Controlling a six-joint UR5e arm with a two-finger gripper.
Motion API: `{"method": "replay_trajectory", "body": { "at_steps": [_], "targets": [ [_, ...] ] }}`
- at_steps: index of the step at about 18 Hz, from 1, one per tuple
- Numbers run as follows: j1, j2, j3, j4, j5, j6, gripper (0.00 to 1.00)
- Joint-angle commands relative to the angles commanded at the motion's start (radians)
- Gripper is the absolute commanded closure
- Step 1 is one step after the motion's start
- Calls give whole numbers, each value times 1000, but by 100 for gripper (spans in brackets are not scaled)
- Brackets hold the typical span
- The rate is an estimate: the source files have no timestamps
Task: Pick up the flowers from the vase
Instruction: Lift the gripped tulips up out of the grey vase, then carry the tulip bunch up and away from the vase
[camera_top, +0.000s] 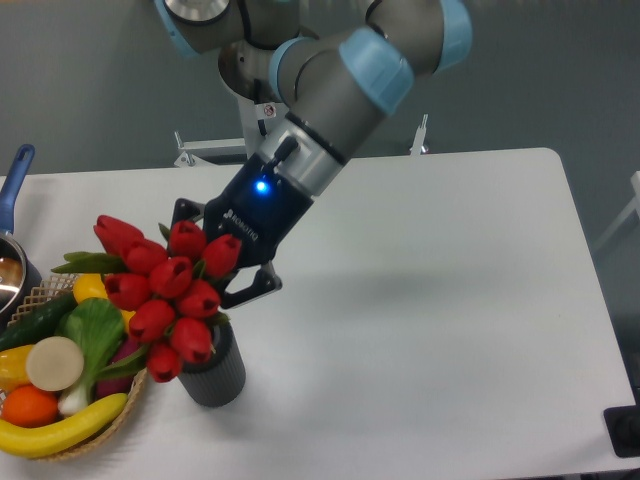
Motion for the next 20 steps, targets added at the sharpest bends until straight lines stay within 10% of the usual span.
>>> {"method": "replay_trajectory", "body": {
  "at_steps": [20],
  "targets": [
    [354,-23,-46,0,-95,136,72]
  ]
}}
